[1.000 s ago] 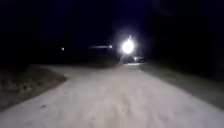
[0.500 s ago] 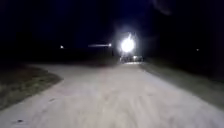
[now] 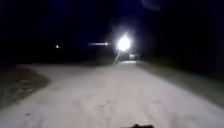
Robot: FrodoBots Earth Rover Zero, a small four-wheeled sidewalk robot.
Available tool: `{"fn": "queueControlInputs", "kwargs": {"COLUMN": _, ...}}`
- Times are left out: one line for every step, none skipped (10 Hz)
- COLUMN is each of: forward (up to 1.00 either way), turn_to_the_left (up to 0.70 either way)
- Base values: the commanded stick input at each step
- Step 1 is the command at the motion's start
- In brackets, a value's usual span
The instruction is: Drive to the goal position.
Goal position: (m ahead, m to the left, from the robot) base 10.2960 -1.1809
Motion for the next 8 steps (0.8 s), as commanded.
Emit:
{"fn": "queueControlInputs", "kwargs": {"forward": 1.0, "turn_to_the_left": 0.0}}
{"fn": "queueControlInputs", "kwargs": {"forward": 1.0, "turn_to_the_left": 0.0}}
{"fn": "queueControlInputs", "kwargs": {"forward": 1.0, "turn_to_the_left": 0.0}}
{"fn": "queueControlInputs", "kwargs": {"forward": 1.0, "turn_to_the_left": 0.0}}
{"fn": "queueControlInputs", "kwargs": {"forward": 1.0, "turn_to_the_left": 0.0}}
{"fn": "queueControlInputs", "kwargs": {"forward": 1.0, "turn_to_the_left": 0.0}}
{"fn": "queueControlInputs", "kwargs": {"forward": 1.0, "turn_to_the_left": 0.0}}
{"fn": "queueControlInputs", "kwargs": {"forward": 1.0, "turn_to_the_left": 0.0}}
